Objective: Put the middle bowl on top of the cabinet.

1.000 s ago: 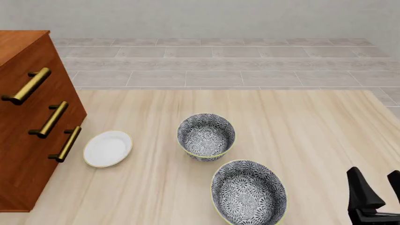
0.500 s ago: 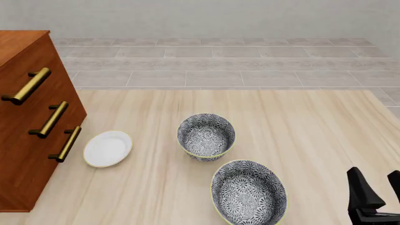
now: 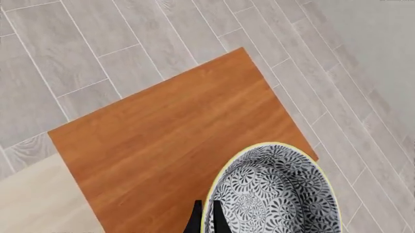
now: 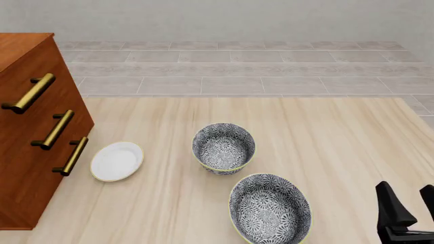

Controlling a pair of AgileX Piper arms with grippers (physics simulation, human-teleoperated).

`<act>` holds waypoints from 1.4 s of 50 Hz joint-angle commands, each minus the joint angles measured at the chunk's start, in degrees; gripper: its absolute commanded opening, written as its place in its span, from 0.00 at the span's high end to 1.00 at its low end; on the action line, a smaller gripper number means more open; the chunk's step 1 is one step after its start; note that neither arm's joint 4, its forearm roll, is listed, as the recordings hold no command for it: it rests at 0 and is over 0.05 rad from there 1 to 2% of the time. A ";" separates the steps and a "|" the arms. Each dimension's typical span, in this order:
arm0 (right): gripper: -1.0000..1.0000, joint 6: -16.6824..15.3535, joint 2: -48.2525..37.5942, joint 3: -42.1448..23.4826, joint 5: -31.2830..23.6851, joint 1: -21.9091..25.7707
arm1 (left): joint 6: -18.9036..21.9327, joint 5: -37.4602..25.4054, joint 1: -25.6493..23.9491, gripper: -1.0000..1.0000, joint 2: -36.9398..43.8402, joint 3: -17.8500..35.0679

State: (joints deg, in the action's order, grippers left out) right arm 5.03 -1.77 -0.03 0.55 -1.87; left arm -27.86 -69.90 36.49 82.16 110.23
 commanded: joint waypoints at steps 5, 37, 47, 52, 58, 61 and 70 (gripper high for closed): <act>0.00 -0.43 -0.57 0.00 0.36 0.21 | -0.39 0.02 0.55 1.00 0.05 -0.05; 0.00 -0.48 -1.67 -0.05 1.43 0.08 | -1.69 0.02 0.03 1.00 0.60 -1.46; 0.00 -0.35 -1.28 -0.05 1.13 -0.03 | -1.19 0.04 0.61 1.00 0.54 -1.80; 0.00 -0.34 -1.16 -0.04 1.03 -0.04 | -0.93 0.05 0.86 1.00 0.51 -1.85; 0.00 -0.35 -0.94 -0.03 0.83 -0.05 | -0.65 0.04 0.88 1.00 0.68 -1.98; 0.00 -0.33 -0.43 -0.01 0.34 -0.07 | -0.67 0.05 0.86 1.00 0.65 -2.12; 0.00 -0.35 -0.08 0.01 0.00 -0.07 | -0.59 0.09 0.76 1.00 0.40 -2.95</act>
State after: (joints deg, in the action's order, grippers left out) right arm 4.68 -2.47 -0.05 1.13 -1.93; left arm -28.85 -69.90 37.25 82.87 107.65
